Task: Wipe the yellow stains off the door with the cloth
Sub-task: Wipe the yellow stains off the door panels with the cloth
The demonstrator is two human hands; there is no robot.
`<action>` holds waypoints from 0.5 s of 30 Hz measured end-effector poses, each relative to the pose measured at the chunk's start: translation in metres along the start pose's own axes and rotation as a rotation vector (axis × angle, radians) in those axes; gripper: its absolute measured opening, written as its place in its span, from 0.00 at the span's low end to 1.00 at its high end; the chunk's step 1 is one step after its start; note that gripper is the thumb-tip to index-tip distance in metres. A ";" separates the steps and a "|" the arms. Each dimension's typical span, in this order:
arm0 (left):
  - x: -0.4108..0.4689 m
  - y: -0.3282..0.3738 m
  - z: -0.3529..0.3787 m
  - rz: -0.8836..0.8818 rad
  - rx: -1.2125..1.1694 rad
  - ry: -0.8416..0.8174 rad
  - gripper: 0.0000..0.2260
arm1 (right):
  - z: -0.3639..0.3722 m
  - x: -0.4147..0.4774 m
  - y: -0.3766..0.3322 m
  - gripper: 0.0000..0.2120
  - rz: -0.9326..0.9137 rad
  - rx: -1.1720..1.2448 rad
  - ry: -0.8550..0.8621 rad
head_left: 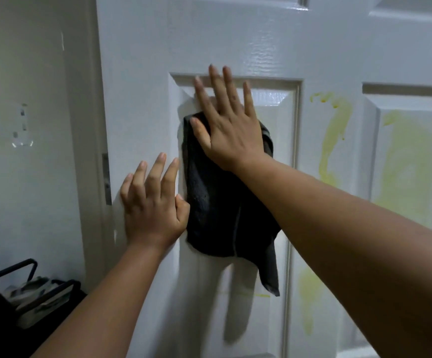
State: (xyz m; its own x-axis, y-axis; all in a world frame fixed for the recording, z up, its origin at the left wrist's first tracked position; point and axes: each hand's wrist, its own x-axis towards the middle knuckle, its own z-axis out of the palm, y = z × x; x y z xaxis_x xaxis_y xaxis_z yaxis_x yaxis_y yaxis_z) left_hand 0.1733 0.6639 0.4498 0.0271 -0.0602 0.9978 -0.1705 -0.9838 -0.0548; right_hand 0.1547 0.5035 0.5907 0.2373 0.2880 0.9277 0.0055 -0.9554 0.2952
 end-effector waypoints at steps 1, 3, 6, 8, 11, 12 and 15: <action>0.000 0.000 0.000 0.000 0.001 0.002 0.28 | -0.001 0.007 0.005 0.31 0.045 0.010 0.003; -0.002 0.000 0.001 -0.005 -0.001 0.006 0.28 | 0.000 0.008 0.015 0.31 0.156 0.027 0.010; -0.002 0.000 0.000 -0.010 -0.016 -0.004 0.29 | 0.005 -0.016 0.017 0.32 0.378 0.062 0.048; -0.002 0.000 -0.001 -0.017 -0.024 -0.019 0.29 | 0.010 -0.043 0.006 0.32 0.442 0.089 0.042; -0.003 0.000 -0.003 -0.016 -0.033 -0.033 0.29 | 0.016 -0.081 -0.019 0.31 0.163 0.069 0.005; -0.004 -0.001 -0.003 -0.009 -0.036 -0.036 0.28 | 0.018 -0.085 -0.024 0.30 0.035 0.055 0.005; -0.006 -0.002 -0.004 -0.006 -0.066 -0.033 0.26 | 0.014 -0.062 -0.021 0.30 -0.128 0.014 -0.005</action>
State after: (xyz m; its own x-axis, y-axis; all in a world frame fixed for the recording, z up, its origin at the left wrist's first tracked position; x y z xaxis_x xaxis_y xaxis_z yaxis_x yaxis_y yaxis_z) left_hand 0.1698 0.6668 0.4438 0.0605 -0.0612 0.9963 -0.2346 -0.9710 -0.0454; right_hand 0.1537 0.5045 0.5237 0.2384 0.4074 0.8816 0.0495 -0.9117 0.4079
